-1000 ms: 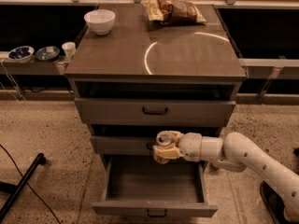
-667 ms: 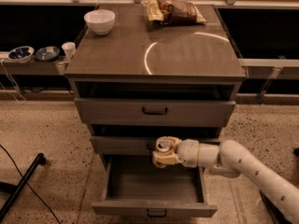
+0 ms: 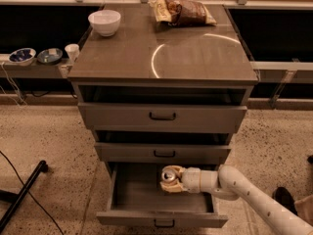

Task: Place orange can into bottom drawer

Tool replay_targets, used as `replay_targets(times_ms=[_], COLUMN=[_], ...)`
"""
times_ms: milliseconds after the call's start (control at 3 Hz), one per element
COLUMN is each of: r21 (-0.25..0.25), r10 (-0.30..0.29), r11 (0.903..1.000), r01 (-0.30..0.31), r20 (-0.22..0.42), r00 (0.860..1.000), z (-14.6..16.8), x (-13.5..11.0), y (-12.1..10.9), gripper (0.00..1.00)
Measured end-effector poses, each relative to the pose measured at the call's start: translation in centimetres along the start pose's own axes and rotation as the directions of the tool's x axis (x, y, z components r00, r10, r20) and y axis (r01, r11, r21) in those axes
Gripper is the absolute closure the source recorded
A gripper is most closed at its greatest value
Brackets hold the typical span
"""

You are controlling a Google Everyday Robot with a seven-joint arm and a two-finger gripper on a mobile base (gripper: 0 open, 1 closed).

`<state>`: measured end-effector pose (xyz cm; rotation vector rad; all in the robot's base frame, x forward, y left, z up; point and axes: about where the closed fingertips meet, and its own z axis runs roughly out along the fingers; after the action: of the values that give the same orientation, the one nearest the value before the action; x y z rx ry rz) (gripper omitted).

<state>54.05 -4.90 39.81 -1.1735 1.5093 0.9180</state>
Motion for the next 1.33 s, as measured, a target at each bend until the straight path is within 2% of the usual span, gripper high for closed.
replay_targets(times_ms=[333, 667, 1000, 1333], r21=[0.0, 0.02, 0.044, 0.029], r10=[0.0, 0.029, 0.034, 0.017], r11=[1.0, 0.9994, 0.9984, 0.9994], r01=[0.0, -0.029, -0.035, -0.018], r20=[0.0, 0.011, 0.005, 0.025], r00=[1.0, 1.0, 0.999, 1.0], z=[0.0, 1.7, 6.6, 11.1], x=[0.0, 2.4, 8.9, 14.2], y=[0.0, -0.7, -2.3, -3.3], gripper=[1.0, 1.0, 1.0, 0.98])
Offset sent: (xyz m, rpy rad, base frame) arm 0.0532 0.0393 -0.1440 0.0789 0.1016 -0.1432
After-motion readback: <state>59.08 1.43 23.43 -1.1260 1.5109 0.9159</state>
